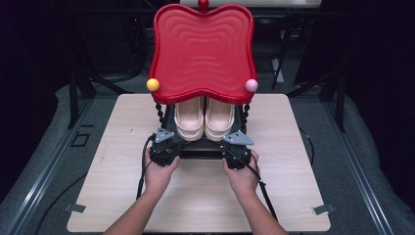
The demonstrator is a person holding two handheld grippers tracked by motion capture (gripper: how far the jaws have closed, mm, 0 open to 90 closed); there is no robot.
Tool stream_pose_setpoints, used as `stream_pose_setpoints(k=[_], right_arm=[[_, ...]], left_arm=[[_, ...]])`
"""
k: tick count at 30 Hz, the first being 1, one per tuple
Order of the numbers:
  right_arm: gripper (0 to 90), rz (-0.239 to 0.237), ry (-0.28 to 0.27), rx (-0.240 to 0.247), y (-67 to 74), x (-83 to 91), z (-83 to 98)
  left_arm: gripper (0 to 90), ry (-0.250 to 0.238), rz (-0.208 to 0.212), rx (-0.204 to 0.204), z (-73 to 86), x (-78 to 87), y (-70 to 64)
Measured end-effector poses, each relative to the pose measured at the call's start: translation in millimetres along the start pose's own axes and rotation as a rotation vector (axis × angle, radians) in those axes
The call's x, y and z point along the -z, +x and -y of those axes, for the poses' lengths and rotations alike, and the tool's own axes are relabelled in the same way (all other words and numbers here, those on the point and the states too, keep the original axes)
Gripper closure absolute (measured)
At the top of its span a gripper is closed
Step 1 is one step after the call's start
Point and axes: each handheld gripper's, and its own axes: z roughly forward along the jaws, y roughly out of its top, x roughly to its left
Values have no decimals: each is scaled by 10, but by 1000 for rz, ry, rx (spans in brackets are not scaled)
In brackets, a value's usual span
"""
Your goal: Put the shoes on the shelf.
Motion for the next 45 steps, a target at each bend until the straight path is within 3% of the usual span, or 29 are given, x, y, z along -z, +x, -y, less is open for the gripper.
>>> stream_pose_setpoints(k=[8,9,10,17,25,27,28,39,43,45], right_arm=[[897,-3,10,-15,-31,-32,-11],[895,-9,32,-13,-37,-19,-17],[889,-5,8,-19,-32,-33,-10],[884,-14,-20,-20,-19,28,0],[898,-22,-25,-27,-15,24,-22],[899,-28,0,-29,-19,29,-35],[899,-22,-23,-33,-12,10,-33],[898,-13,-24,-22,-18,-4,-28],[892,-17,-20,-33,-57,3,-32],[892,-16,-22,-30,-59,6,-31]], left_arm=[[900,10,9,23,-24,-8,4],[900,10,8,22,-21,-5,3],[900,3,-1,18,-12,3,-2],[893,-46,13,22,-17,105,-6],[898,-45,3,29,-39,71,18],[898,-42,3,26,-41,72,18],[898,-44,3,27,-41,69,19],[898,-47,-13,36,-44,91,47],[898,-55,-22,58,-47,103,89],[898,-53,-23,46,-47,114,88]])
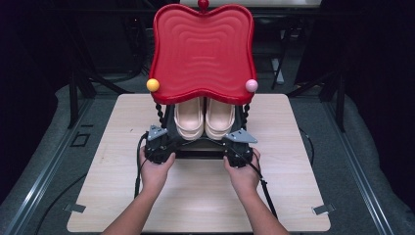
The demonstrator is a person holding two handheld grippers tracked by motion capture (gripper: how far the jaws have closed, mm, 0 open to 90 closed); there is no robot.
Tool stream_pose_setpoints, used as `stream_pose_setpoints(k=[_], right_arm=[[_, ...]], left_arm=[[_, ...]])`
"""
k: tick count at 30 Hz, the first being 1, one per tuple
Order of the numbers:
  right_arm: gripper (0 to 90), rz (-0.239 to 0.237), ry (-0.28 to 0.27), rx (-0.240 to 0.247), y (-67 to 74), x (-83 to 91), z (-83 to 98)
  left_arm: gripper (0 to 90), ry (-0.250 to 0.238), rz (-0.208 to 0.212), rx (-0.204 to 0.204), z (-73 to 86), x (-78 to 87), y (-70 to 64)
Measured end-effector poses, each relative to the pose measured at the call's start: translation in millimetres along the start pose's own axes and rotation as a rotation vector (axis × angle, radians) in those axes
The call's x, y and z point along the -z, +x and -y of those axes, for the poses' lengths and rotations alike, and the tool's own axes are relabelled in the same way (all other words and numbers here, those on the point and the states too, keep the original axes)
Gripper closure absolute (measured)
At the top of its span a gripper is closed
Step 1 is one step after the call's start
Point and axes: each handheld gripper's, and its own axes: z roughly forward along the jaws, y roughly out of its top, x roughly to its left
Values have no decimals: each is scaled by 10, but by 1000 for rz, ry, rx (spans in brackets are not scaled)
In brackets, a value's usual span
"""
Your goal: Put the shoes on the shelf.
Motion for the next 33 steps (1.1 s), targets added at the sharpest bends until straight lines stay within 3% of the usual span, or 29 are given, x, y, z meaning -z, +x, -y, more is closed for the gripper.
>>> stream_pose_setpoints(k=[8,10,11,16,27,30,31,32,33], right_arm=[[885,-5,-9,1,11,35,15],[881,-12,12,4,-1,64,17],[880,-5,-10,-1,-3,53,26],[866,-13,-10,-5,-20,81,30],[777,-44,-29,-7,-21,191,71],[721,-61,-11,-5,-35,249,74],[708,-61,-31,-7,-34,251,83],[701,-63,-8,-1,-41,284,82],[688,-61,-28,-1,-40,285,91]], left_arm=[[897,-8,0,-7,18,50,3],[896,1,0,-12,19,70,17],[895,-4,1,-11,22,70,22],[879,-9,-3,-10,26,121,44],[825,-21,12,-29,48,272,60],[781,-25,15,-31,60,327,71],[753,-36,17,-29,68,341,73],[742,-35,20,-32,72,359,77],[731,-35,20,-34,76,371,78]])
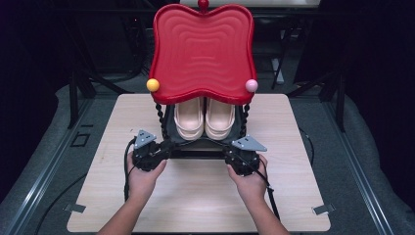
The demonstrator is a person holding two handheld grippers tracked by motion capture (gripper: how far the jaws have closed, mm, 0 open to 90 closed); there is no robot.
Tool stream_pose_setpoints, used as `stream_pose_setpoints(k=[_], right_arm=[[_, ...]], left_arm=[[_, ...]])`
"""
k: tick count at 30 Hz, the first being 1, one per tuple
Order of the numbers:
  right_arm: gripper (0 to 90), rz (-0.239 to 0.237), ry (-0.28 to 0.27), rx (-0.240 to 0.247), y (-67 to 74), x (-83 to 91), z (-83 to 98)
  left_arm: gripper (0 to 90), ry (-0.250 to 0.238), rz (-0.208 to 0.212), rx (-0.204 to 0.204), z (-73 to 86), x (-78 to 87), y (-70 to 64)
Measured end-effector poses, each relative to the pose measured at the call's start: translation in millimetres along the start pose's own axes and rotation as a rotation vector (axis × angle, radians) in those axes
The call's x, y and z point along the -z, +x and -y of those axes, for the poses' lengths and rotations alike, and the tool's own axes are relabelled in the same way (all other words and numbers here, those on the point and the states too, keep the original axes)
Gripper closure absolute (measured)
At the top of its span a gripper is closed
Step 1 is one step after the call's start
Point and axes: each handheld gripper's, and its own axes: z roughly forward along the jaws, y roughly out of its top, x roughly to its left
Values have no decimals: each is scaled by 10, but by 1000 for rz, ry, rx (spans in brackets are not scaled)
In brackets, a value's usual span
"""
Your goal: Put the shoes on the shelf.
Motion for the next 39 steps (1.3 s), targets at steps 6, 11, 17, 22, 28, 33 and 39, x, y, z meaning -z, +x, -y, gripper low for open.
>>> stream_pose_setpoints(k=[6,11,17,22,28,33,39], right_arm=[[580,-16,-1,-1,-28,98,31],[522,-39,12,6,-38,157,73],[498,-54,16,36,-61,296,134],[500,-59,17,40,-96,412,207],[504,-59,22,45,-133,541,315],[502,-58,23,27,-189,642,403],[486,-80,54,25,-203,723,573]], left_arm=[[596,-20,17,-7,40,101,-3],[524,-24,41,-2,85,172,11],[508,-23,40,-20,160,315,27],[502,-18,37,-19,248,433,68],[501,-9,36,-8,395,555,110],[502,-13,29,6,491,670,146],[503,-2,22,10,632,799,171]])
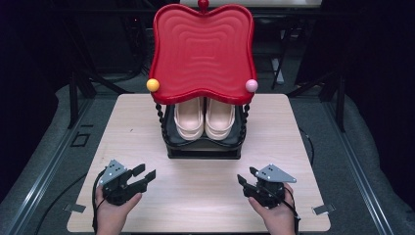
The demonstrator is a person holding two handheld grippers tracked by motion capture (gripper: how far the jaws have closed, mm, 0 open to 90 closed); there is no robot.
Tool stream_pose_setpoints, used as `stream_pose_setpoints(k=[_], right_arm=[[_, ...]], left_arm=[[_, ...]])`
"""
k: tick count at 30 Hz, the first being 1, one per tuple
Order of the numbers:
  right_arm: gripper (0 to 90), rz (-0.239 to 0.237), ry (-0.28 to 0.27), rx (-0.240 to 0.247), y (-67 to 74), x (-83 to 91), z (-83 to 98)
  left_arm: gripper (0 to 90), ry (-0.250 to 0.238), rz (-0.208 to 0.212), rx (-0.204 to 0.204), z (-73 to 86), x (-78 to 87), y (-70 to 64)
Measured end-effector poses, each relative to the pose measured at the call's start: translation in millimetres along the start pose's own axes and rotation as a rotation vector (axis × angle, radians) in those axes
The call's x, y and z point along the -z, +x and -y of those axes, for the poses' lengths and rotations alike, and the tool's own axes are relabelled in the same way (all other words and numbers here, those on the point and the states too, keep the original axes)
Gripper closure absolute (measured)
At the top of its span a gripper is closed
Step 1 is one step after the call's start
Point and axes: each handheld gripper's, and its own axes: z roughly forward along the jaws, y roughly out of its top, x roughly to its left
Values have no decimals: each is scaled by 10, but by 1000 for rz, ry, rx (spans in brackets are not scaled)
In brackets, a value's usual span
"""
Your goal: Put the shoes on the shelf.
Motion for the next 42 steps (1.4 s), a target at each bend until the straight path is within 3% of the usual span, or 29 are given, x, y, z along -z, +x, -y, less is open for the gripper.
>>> stream_pose_setpoints(k=[5,6,7,9,16,19,20,21,22,24,25,26,30,42], right_arm=[[477,-15,34,2,3,7,156],[470,-14,62,15,-3,4,184],[469,-12,42,13,-2,-37,227],[459,-21,88,5,-18,-44,270],[447,-27,85,-15,-40,-133,391],[430,-9,118,-9,-65,-158,433],[427,5,81,-17,-61,-196,457],[424,0,123,-16,-70,-175,455],[418,6,108,-14,-71,-198,471],[401,1,129,-18,-76,-229,490],[401,-3,160,-11,-81,-224,489],[399,-3,140,-7,-77,-247,503],[383,14,179,51,-59,-264,517],[338,20,215,71,-32,-309,537]], left_arm=[[509,3,-6,13,130,31,25],[510,8,-5,19,156,28,28],[512,7,-5,20,183,18,33],[512,18,-3,18,229,-2,35],[513,65,12,-6,369,-87,59],[512,84,14,-23,417,-124,75],[512,88,12,-25,430,-134,79],[510,93,9,-32,445,-147,83],[509,103,6,-40,457,-158,88],[509,115,11,-34,483,-186,95],[507,119,11,-35,490,-193,95],[505,121,8,-38,499,-204,92],[486,133,5,-59,518,-225,94],[483,156,15,-43,559,-279,116]])
